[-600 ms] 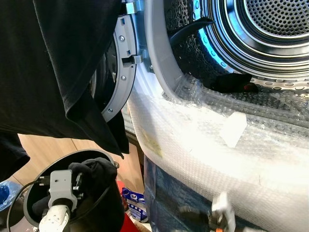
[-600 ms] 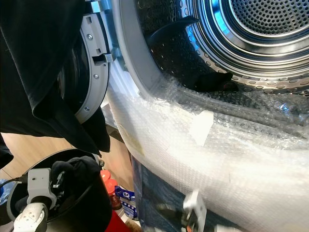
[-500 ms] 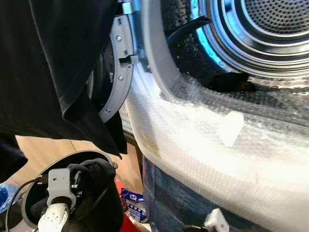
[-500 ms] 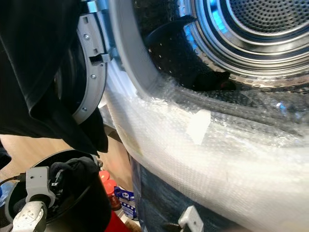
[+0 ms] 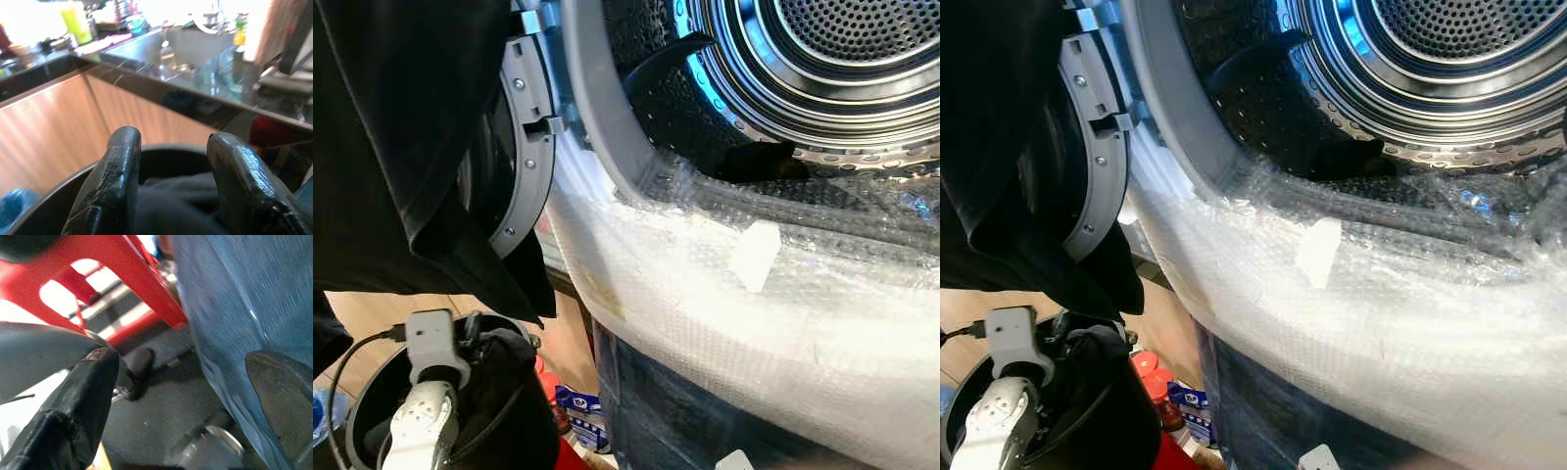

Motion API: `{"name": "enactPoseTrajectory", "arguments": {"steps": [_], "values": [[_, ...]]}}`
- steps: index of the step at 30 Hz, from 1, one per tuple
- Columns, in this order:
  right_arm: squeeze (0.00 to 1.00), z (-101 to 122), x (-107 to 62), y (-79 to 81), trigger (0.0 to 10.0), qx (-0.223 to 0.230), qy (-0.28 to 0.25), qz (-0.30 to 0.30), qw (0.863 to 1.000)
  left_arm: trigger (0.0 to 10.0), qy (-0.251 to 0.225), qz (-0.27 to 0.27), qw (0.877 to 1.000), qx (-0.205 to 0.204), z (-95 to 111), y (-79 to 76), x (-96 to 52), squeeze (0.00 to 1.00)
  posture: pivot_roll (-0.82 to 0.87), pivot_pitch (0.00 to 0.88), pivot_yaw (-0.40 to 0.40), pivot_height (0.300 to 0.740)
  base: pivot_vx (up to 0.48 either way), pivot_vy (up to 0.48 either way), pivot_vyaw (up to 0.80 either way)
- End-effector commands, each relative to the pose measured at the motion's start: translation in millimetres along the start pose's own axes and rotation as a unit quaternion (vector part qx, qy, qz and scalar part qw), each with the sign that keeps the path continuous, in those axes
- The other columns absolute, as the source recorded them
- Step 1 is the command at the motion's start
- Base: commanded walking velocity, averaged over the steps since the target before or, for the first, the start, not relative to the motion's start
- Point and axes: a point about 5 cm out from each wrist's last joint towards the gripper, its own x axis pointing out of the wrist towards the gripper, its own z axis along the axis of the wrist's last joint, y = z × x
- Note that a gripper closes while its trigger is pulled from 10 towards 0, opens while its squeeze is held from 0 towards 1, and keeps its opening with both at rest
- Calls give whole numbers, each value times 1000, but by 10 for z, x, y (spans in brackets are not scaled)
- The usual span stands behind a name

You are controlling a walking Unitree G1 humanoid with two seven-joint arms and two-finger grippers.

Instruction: Clothes washing

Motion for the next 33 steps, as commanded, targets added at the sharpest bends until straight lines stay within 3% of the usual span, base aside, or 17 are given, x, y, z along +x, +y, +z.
{"name": "enactPoseTrajectory", "arguments": {"steps": [1,4,7,9,10,11,12,13,18,22,23,25,27,28,30,33], "values": [[1000,-12,45,26,10000,13,10,-27,1000,10000,41,17,999,-13,-126,120,-36,0,-67,0,188,740,0,0,0],[1000,-13,73,54,10000,34,8,-37,999,10000,57,1,998,-10,-165,84,-45,0,-71,0,196,740,0,0,0],[1000,-18,112,117,10000,53,3,-46,998,10000,67,-39,997,27,-235,24,-99,0,-86,0,213,740,0,0,0],[1000,-24,115,119,10000,52,5,-55,997,10000,69,-40,997,23,-247,31,-113,0,-90,0,217,740,0,0,0],[1000,-37,122,117,10000,69,7,-77,995,10000,67,-49,996,30,-242,45,-129,125,-97,0,224,740,0,0,0],[1000,-40,126,117,10000,82,6,-86,993,10000,65,-56,996,38,-238,41,-138,729,-98,0,226,740,0,0,0],[1000,-40,126,117,10000,82,6,-86,993,10000,65,-56,996,38,-238,41,-138,729,-98,0,226,740,0,0,0],[1000,-43,131,122,10000,95,6,-92,991,10000,65,-63,995,39,-231,24,-147,1000,-97,0,226,740,0,0,0],[1000,-95,153,185,10000,100,17,-102,990,10000,94,-37,995,-5,-339,10,-288,1000,-92,14,224,740,0,0,0],[1000,-164,149,204,10000,115,27,-114,986,10000,114,-75,991,8,-397,-46,-354,1000,-69,11,218,740,0,0,0],[1000,-195,146,215,10000,103,32,-118,987,10000,101,-114,988,31,-361,-75,-389,1000,-64,24,219,740,0,0,0],[1000,-227,140,215,10000,125,34,-122,984,10000,98,-117,987,58,-370,-35,-402,1000,-58,13,216,740,0,0,0],[1000,-238,132,199,10000,138,32,-129,981,10000,98,-82,992,18,-344,33,-356,1000,-54,15,217,740,0,0,0],[1000,-238,132,199,10000,138,32,-129,981,10000,98,-82,992,18,-344,33,-356,1000,-54,15,217,740,0,0,0],[0,-227,132,196,10000,143,26,-128,981,10000,70,-104,992,32,-219,-43,-276,1000,-51,7,225,740,0,0,0],[0,-208,131,178,10000,141,22,-133,981,10000,56,-133,989,21,-132,-135,-247,1000,-65,20,234,740,0,0,0]]}}
